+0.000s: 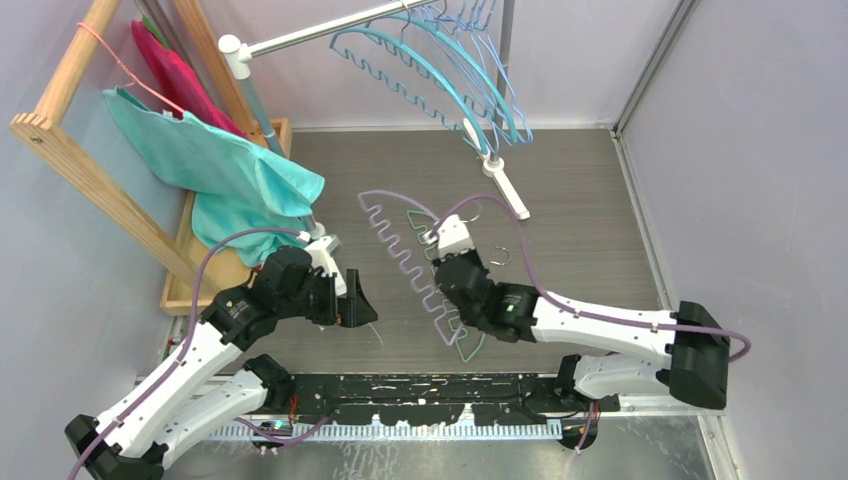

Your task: Organize the hangers

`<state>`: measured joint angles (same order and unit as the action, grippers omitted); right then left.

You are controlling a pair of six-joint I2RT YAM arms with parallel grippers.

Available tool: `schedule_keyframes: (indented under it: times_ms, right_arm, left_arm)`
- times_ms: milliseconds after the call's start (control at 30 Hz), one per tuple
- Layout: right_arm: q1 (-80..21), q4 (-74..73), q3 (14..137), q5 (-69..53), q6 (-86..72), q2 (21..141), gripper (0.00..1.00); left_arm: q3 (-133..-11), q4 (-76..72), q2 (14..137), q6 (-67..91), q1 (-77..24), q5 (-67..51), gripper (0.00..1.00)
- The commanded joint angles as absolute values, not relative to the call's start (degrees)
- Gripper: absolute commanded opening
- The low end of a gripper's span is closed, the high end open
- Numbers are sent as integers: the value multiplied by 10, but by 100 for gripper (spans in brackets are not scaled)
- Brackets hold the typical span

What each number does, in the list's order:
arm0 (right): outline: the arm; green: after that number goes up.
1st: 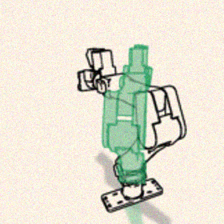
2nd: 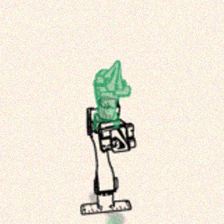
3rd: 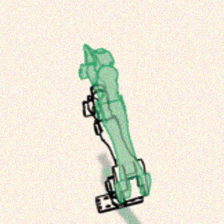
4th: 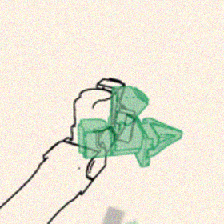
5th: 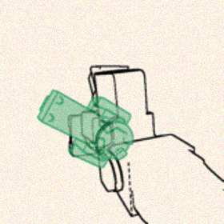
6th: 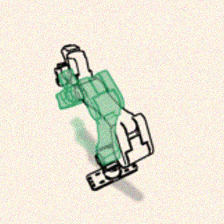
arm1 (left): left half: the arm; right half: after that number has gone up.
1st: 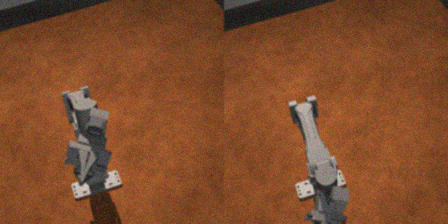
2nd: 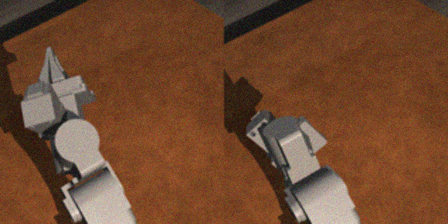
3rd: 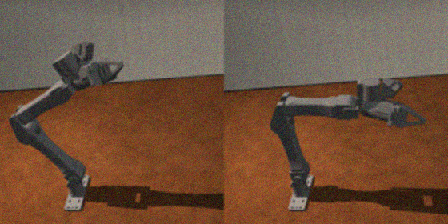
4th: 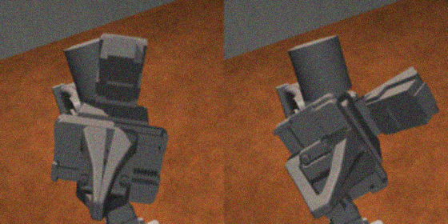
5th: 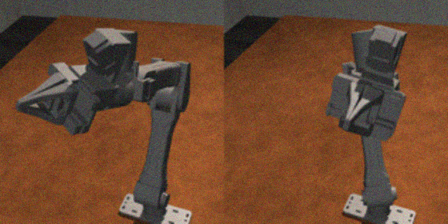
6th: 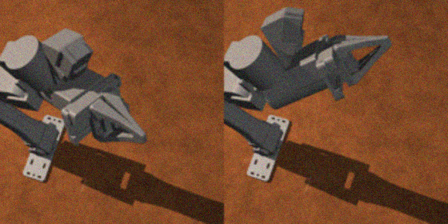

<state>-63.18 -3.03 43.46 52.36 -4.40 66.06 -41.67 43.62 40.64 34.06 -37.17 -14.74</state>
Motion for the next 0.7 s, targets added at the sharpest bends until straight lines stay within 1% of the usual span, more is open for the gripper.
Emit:
schedule_keyframes:
  times_ms: [0, 167, 300, 500, 667]
  right_arm:
    - [-715, -13, 528, 588, -19, 694, 1]
    - [-735, -19, 578, 650, 13, 723, 1]
    - [-736, 30, 592, 674, 82, 722, 1]
    - [-735, 124, 633, 704, 244, 739, 1]
    - [-736, 198, 664, 705, 350, 748, 1]
  left_arm:
    - [-439, 435, 410, 345, -373, -148, 98]
    - [-434, 433, 405, 350, -374, -154, 98]
    - [-438, 445, 392, 343, -374, -150, 98]
    - [-433, 451, 380, 342, -373, -145, 98]
    - [-431, 458, 372, 339, -374, -143, 98]
